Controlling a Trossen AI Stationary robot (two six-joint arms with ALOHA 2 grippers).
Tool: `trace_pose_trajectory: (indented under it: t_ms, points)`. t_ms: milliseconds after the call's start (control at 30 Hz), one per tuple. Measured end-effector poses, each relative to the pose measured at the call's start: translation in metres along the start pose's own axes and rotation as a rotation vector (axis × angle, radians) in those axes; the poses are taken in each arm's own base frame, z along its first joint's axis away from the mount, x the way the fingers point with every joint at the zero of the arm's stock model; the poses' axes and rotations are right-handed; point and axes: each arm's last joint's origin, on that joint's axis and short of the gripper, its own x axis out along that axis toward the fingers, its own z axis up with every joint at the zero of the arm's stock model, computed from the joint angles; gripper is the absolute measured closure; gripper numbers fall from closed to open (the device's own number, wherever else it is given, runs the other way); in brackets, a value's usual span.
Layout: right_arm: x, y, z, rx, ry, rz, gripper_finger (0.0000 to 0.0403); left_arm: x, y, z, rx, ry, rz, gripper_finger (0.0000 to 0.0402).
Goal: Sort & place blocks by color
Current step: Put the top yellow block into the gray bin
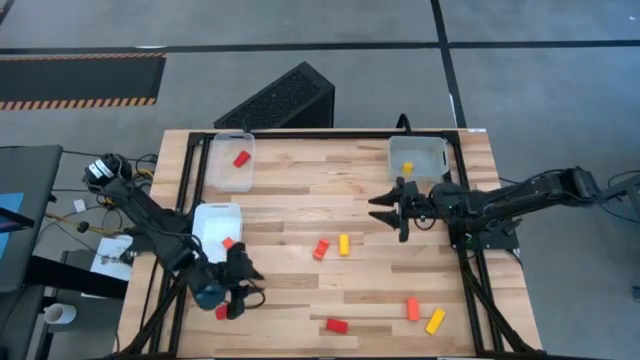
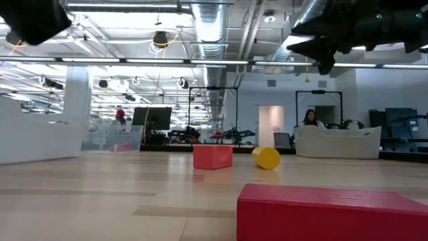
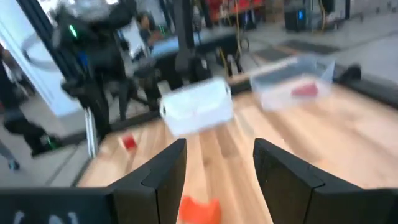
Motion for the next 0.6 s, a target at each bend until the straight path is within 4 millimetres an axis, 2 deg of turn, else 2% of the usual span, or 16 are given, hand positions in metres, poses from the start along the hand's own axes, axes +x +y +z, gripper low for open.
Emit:
trace_pose_trajectory:
  t_ms: [100, 233, 433, 600]
  points:
    - [0.006, 0.005, -0.011, 0.009, 0.081, 0.009, 0.0194, -0.002, 0.001, 0.001, 0.098, -0.088, 0.082, 0.0289]
    - [0.019, 0.012, -0.025, 0.027, 0.218, 0.000, 0.0194, -0.007, 0.007, 0.007, 0.151, -0.126, 0.070, 0.0289]
    - [0.046, 0.020, -0.028, -0.024, 0.285, -0.005, 0.0194, -0.023, 0.038, 0.015, 0.139, -0.234, -0.086, 0.0290]
    - [0.070, 0.026, -0.030, -0.084, 0.330, 0.024, 0.0194, -0.048, 0.068, 0.022, 0.121, -0.450, -0.146, 0.0290]
